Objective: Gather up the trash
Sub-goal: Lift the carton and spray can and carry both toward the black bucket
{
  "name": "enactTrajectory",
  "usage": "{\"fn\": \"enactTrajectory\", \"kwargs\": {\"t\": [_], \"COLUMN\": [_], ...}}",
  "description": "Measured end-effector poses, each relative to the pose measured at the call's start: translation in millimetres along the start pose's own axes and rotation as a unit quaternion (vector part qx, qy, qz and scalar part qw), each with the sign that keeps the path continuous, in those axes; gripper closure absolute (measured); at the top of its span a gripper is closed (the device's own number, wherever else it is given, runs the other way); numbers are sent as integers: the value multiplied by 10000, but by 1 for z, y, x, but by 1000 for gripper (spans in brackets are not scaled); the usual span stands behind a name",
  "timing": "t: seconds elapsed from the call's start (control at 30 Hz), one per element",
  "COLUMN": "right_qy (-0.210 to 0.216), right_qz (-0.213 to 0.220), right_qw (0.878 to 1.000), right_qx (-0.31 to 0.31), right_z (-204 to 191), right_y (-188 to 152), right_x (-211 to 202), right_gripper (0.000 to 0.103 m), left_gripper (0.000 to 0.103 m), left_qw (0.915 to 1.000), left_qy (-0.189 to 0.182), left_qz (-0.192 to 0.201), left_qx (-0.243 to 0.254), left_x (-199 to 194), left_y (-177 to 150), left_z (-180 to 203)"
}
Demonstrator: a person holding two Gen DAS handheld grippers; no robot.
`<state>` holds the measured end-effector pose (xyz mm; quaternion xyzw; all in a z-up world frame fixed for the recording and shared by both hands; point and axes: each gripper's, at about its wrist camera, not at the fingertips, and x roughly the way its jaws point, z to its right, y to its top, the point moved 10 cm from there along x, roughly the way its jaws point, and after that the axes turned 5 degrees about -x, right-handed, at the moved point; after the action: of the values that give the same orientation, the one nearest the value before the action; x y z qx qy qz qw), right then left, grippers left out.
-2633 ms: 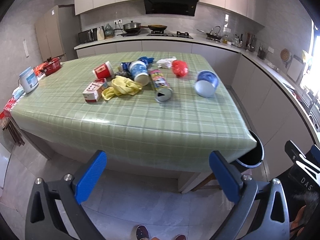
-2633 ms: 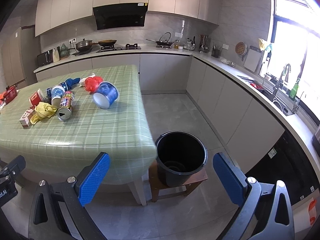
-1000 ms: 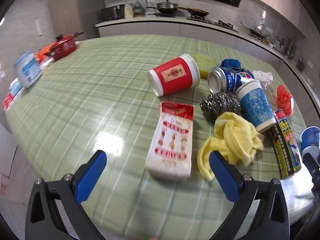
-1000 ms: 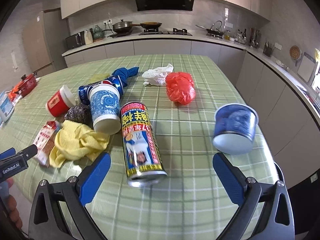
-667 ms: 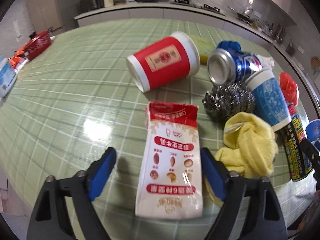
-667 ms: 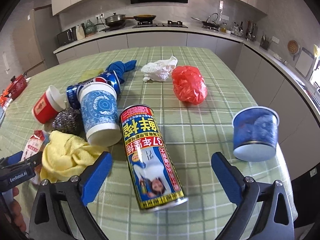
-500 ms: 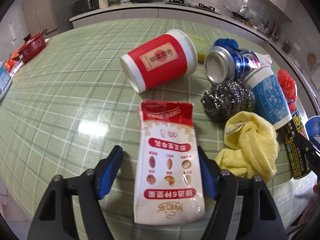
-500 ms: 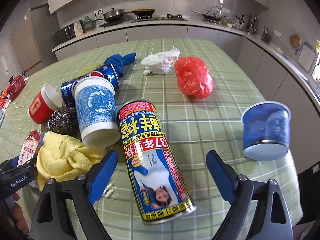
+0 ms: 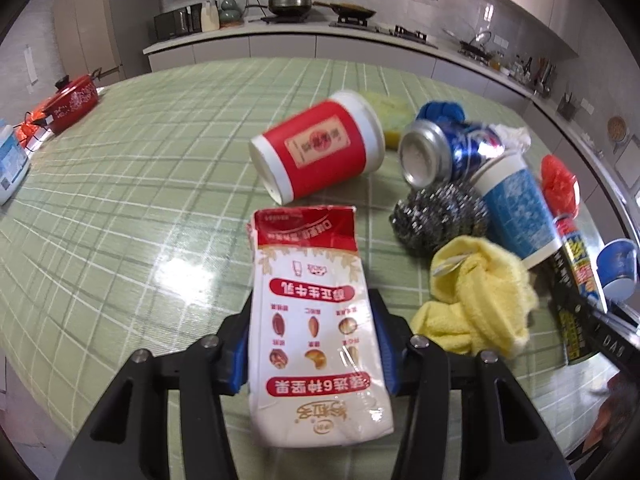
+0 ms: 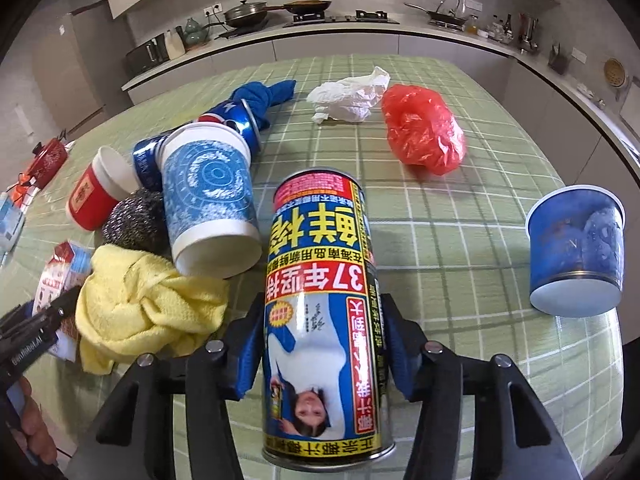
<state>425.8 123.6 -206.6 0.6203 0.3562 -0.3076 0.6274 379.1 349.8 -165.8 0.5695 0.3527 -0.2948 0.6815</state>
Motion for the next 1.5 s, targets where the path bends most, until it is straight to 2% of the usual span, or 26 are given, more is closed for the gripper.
{"fn": "enactTrajectory", "kwargs": {"t": [0.3,0.6,0.8,1.0,1.17,1.27,1.4,1.5], "right_qy": [165,447,481,699,833,910,853,743], "right_qz": [275,-52,-117,-151,97,247,485,636], "right_qw": [9995,9989,9980,9966,9952,9943,9947,9952], "right_qx": [8,-154,-381,-404,-505,-493,-300,26], "right_z": [14,25,22,20,22,29,50,73], "right_y": [-4,-44,-40,-33,-35,-36,-38,-45], "right_x": [-35,-36,-27,-18,-29,-46,-73,-96], "right_gripper": [48,48,47,48,48,48,48,48], "left_gripper": [52,52,52,52,52,52,52,52], "left_qw": [9996,9997,9998,9997,9994,9993,9985,9961], "left_qy": [-66,-24,43,142,179,115,-111,-434], "left_qz": [235,160,150,198,303,345,393,424], "left_qx": [122,202,124,98,72,103,378,639], "left_x": [-32,-33,-33,-37,-48,-57,-68,-75], "left_y": [2,-24,-29,-32,-38,-42,-46,-47], "left_z": [24,55,60,68,83,96,126,155]}}
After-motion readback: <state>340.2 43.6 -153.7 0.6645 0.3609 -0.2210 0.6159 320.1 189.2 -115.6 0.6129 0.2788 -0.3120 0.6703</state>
